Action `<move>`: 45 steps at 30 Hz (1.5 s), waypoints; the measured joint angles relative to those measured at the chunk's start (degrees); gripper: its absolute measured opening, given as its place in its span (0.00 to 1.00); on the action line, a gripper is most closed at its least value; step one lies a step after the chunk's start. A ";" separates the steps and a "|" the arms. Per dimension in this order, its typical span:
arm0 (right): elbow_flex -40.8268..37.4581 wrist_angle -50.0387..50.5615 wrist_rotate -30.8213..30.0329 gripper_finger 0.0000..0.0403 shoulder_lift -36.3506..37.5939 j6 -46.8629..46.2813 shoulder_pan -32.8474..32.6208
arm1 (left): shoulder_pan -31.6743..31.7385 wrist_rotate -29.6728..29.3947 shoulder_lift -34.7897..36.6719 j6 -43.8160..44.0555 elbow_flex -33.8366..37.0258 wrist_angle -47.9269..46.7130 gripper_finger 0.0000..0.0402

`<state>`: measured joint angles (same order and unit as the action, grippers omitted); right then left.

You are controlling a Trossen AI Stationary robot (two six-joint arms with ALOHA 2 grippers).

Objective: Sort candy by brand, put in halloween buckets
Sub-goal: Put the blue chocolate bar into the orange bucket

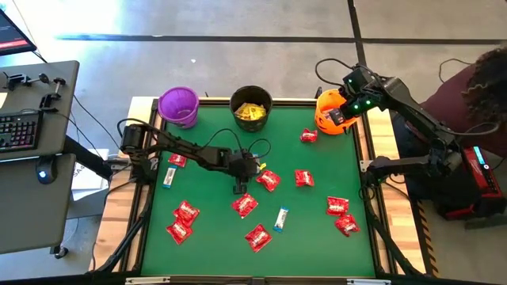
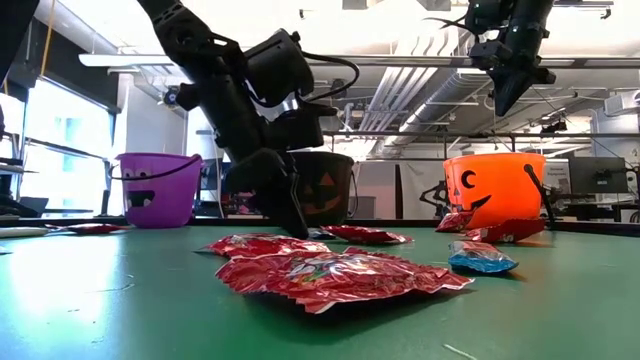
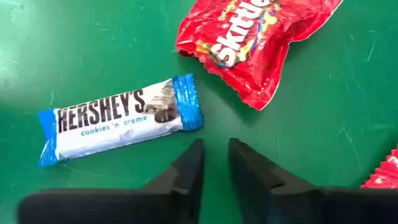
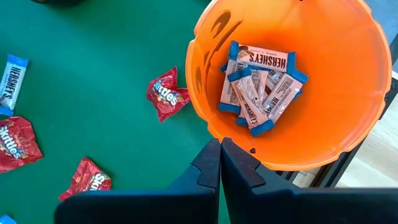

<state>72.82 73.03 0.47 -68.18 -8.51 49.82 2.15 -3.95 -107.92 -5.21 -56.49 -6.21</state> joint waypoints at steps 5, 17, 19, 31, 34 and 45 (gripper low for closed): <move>0.00 0.00 0.00 0.00 0.00 0.02 0.00 | 0.02 -0.83 -0.04 0.35 0.00 0.30 0.02; 0.00 0.00 0.00 0.00 0.02 0.57 0.01 | 0.15 -2.48 4.60 0.79 -2.27 -0.37 0.30; 0.00 0.00 0.00 0.00 0.02 0.63 0.00 | 1.11 -2.31 4.55 3.87 -2.27 -0.29 0.37; 0.00 -0.05 0.00 0.00 0.02 1.07 0.02 | 6.98 -0.42 1.77 0.28 -2.41 6.68 0.47; 0.00 -0.04 0.00 0.00 0.02 1.05 0.00 | 8.78 2.08 -0.35 0.55 -3.40 6.76 0.40; 0.00 0.04 0.00 0.00 0.02 0.33 0.00 | 10.35 2.85 -6.81 -2.39 -10.13 -0.91 0.13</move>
<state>72.82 73.08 0.47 -68.16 -8.18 49.82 12.50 -1.10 -114.73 -7.60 -66.62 -7.12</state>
